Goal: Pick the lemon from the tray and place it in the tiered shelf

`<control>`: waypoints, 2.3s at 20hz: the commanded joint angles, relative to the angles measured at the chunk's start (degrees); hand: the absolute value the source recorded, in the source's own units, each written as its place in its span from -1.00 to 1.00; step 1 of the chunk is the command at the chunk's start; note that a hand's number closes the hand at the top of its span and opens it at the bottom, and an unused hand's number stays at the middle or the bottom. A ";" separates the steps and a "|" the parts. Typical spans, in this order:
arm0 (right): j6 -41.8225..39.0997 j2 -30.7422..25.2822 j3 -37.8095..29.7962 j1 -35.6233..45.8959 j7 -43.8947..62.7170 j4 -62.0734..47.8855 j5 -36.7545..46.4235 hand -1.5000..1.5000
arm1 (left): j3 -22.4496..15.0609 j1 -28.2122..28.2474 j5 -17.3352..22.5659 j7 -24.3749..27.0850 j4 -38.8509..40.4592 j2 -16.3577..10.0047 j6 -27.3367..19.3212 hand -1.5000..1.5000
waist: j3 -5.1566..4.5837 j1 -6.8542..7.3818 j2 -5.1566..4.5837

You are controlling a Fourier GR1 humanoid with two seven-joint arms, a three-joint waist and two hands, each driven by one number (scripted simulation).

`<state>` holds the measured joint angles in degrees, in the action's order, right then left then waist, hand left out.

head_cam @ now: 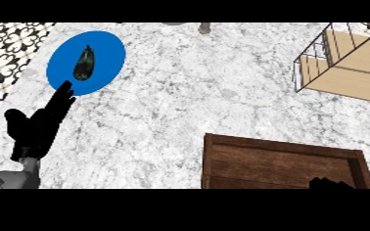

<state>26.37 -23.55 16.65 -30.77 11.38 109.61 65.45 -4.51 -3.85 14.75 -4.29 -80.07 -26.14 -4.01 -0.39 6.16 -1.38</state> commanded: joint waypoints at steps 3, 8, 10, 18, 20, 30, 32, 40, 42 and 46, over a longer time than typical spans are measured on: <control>-18.44 -10.91 -5.19 6.89 -4.73 11.61 -24.05 1.00 | 0.94 1.85 0.10 0.22 0.25 0.24 -0.82 0.00 | 0.29 -2.66 0.96; -27.00 -13.60 -16.92 11.88 -2.38 18.60 -45.59 1.00 | 2.75 3.98 0.60 1.66 1.76 -0.39 -0.50 0.00 | 0.29 -4.79 1.28; -30.53 -15.95 -23.43 12.64 -1.12 19.81 -54.05 1.00 | 2.88 3.98 1.15 0.23 -0.08 -0.44 -0.62 0.00 | 0.36 -5.80 1.56; -43.82 -29.49 -48.24 27.39 5.89 10.22 -82.80 1.00 | 3.56 4.69 0.05 1.21 0.56 0.90 -1.91 0.00 | 0.28 -6.57 1.60; -43.59 -31.83 -49.71 32.10 7.81 5.29 -82.50 1.00 | 4.86 2.32 -0.21 -0.03 0.43 -0.91 -0.89 0.00 | 0.32 -6.06 1.37; -45.12 -44.58 -46.36 45.66 9.02 -10.96 -75.30 1.00 | 5.03 0.99 -1.00 -1.30 1.28 1.44 1.01 0.00 | 0.35 -5.10 1.11; -45.31 -45.95 -43.30 48.36 7.59 -14.60 -73.49 1.00 | 4.57 5.65 -2.55 1.56 -1.80 2.76 -0.43 0.00 | 0.36 -4.49 1.13; -41.25 -44.62 -33.05 58.73 5.33 -23.71 -64.21 1.00 | 8.05 5.28 -1.79 2.70 1.46 1.01 4.20 0.00 | 0.34 -4.70 1.13; -41.43 -44.91 -30.58 61.87 4.65 -26.92 -61.51 1.00 | 7.13 3.24 -2.79 -0.18 0.28 1.62 3.20 0.00 | 0.35 -4.78 1.14; -38.54 -39.82 -24.08 68.59 2.01 -32.79 -55.63 1.00 | 7.09 1.05 -3.79 -1.39 1.61 2.72 2.60 0.00 | 0.35 -4.57 1.05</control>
<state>-13.44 -66.07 -12.32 32.26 14.64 80.86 5.40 1.92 -1.47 11.54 -4.69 -79.27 -23.52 -1.59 -0.04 1.65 -0.34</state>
